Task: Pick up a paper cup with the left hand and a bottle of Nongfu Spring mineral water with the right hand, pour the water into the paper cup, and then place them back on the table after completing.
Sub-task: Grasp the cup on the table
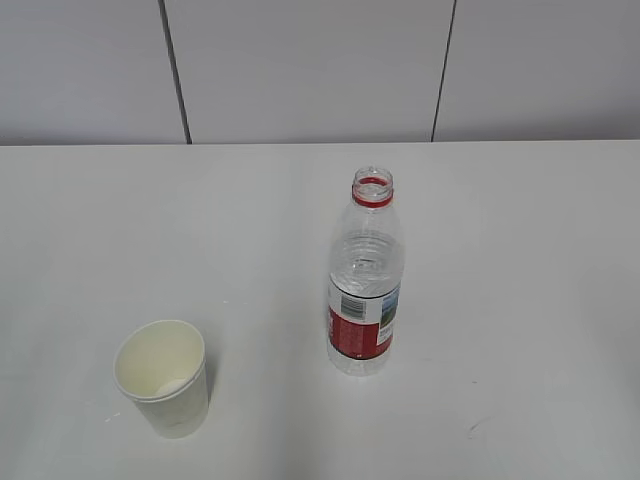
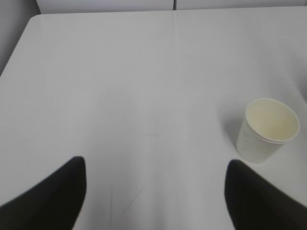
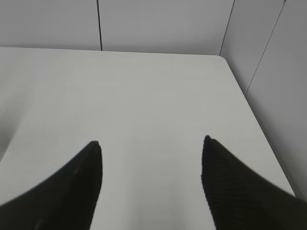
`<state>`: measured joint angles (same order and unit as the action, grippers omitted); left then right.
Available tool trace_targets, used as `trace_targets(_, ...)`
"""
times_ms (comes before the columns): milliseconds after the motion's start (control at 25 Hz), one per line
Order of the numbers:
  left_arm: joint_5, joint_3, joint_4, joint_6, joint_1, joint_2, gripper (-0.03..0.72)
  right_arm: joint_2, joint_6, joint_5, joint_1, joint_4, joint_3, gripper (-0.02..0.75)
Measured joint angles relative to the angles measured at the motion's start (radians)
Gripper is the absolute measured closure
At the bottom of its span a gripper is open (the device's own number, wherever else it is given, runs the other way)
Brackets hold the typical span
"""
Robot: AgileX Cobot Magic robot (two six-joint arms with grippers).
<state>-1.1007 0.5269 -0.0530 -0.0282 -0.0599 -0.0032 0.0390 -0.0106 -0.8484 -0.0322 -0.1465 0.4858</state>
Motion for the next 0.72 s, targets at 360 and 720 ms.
trace_targets(360,0.0,0.0,0.0,-0.003,0.0,0.0,0.146,0.051,0.0,0.215,0.0,0.002,-0.114,0.256)
trace_targets(720,0.014,0.011,0.001,-0.003,0.0,0.0,0.146,0.053,0.0,0.328,0.0,0.002,-0.162,0.256)
